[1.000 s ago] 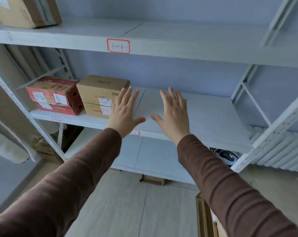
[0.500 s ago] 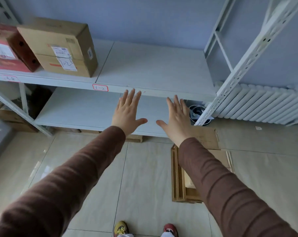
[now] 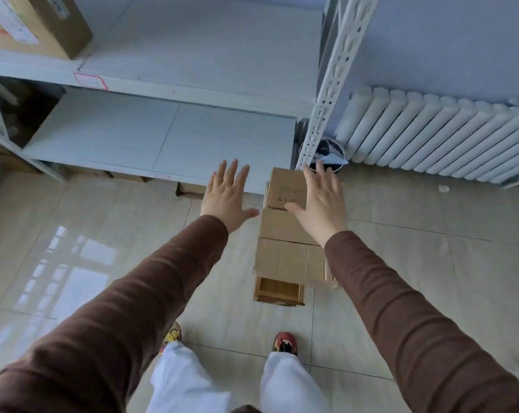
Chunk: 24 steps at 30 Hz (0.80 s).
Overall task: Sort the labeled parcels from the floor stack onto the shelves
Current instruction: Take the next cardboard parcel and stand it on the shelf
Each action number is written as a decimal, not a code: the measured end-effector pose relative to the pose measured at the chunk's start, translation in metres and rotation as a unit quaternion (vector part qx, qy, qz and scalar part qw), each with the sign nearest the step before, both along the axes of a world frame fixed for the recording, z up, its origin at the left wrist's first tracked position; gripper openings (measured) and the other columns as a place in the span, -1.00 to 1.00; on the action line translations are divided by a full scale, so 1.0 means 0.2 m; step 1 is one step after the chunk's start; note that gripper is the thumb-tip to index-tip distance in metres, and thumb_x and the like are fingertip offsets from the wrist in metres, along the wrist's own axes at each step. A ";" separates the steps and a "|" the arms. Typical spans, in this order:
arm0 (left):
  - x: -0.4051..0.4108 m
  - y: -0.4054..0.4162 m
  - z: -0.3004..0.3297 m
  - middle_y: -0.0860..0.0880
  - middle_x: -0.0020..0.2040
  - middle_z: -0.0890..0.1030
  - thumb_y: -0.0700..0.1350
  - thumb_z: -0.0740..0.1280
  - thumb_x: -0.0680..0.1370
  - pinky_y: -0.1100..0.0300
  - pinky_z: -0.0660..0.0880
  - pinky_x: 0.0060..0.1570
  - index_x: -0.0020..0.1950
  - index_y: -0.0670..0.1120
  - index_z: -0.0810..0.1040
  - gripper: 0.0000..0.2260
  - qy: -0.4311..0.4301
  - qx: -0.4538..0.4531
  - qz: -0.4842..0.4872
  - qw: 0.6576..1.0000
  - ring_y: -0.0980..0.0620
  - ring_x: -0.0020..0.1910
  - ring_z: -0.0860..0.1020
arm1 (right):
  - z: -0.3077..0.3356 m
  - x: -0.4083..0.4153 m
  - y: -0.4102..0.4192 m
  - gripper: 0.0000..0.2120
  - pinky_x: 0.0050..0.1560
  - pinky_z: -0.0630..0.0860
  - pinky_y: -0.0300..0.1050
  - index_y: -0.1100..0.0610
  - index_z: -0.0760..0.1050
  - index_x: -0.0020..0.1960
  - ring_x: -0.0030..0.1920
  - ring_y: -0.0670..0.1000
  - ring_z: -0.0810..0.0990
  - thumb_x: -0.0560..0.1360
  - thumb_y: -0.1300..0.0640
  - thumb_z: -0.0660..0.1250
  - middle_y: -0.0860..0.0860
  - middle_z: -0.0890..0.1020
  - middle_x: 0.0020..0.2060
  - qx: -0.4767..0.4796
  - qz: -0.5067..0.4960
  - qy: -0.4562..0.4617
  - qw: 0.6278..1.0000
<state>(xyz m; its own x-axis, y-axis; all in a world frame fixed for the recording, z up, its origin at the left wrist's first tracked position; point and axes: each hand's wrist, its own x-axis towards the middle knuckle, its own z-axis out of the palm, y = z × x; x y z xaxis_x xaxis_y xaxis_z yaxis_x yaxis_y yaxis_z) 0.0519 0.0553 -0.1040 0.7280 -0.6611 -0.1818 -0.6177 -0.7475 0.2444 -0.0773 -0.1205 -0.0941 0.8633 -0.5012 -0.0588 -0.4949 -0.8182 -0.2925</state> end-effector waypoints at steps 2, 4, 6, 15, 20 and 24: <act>-0.14 -0.08 -0.11 -0.08 0.68 -0.19 0.24 0.38 0.55 -0.07 -0.17 0.61 0.69 -0.01 -0.14 -0.07 0.021 0.017 0.017 0.999 -0.13 0.65 -0.25 | -0.09 -0.12 -0.11 -0.16 0.62 -0.05 0.22 0.04 -0.01 0.67 0.64 0.25 -0.05 0.58 -0.19 0.36 0.14 -0.04 0.67 0.018 0.003 0.017 1.000; -0.26 -0.12 -0.22 -0.08 0.68 -0.17 0.24 0.39 0.54 -0.07 -0.17 0.61 0.69 -0.01 -0.12 -0.07 0.044 0.026 0.029 0.998 -0.12 0.65 -0.24 | -0.20 -0.21 -0.18 -0.16 0.62 -0.02 0.22 0.03 -0.02 0.67 0.64 0.26 -0.05 0.58 -0.20 0.34 0.12 -0.06 0.67 0.036 0.003 0.038 0.999; -0.34 -0.13 -0.34 -0.08 0.69 -0.16 0.23 0.40 0.54 -0.08 -0.16 0.61 0.69 0.00 -0.10 -0.08 0.063 0.036 0.040 0.997 -0.12 0.65 -0.23 | -0.33 -0.29 -0.24 -0.18 0.63 -0.02 0.19 0.02 -0.02 0.67 0.65 0.23 -0.05 0.59 -0.20 0.33 0.11 -0.06 0.67 0.053 0.002 0.055 0.997; -0.46 -0.12 -0.89 -0.12 0.68 0.00 0.13 0.42 0.57 -0.10 0.01 0.61 0.68 -0.07 -0.04 -0.12 0.207 0.029 0.155 0.965 -0.15 0.65 -0.04 | -0.92 -0.56 -0.42 -0.18 0.61 0.12 0.09 0.06 -0.08 0.68 0.65 0.14 -0.02 0.62 -0.14 0.30 0.09 -0.03 0.67 0.171 -0.076 0.122 0.975; -0.48 -0.18 -1.14 -0.15 0.63 0.20 0.08 0.39 0.61 -0.07 0.30 0.47 0.68 -0.06 -0.03 -0.19 0.316 -0.038 0.271 0.908 -0.20 0.55 0.27 | -1.20 -0.59 -0.48 -0.13 0.54 0.20 0.08 0.08 -0.17 0.68 0.63 0.18 0.09 0.63 -0.12 0.31 0.10 0.01 0.67 0.225 -0.137 0.138 0.955; -0.46 -0.21 -1.28 -0.13 0.55 0.34 0.10 0.36 0.62 -0.03 0.39 0.39 0.66 -0.06 0.06 -0.27 0.361 -0.082 0.311 0.875 -0.18 0.46 0.40 | -1.34 -0.58 -0.51 -0.11 0.48 0.30 0.05 0.10 -0.24 0.67 0.57 0.18 0.28 0.64 -0.13 0.29 0.07 0.08 0.66 0.260 -0.200 0.125 0.936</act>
<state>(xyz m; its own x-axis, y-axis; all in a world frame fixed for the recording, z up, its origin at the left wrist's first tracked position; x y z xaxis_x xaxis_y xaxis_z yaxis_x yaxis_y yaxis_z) -0.0407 0.0141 -0.3595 0.6905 -0.2378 -0.6831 0.2565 -0.8025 0.5387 -0.1929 -0.2218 -0.3622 0.5402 -0.6284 -0.5597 -0.8370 -0.3321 -0.4350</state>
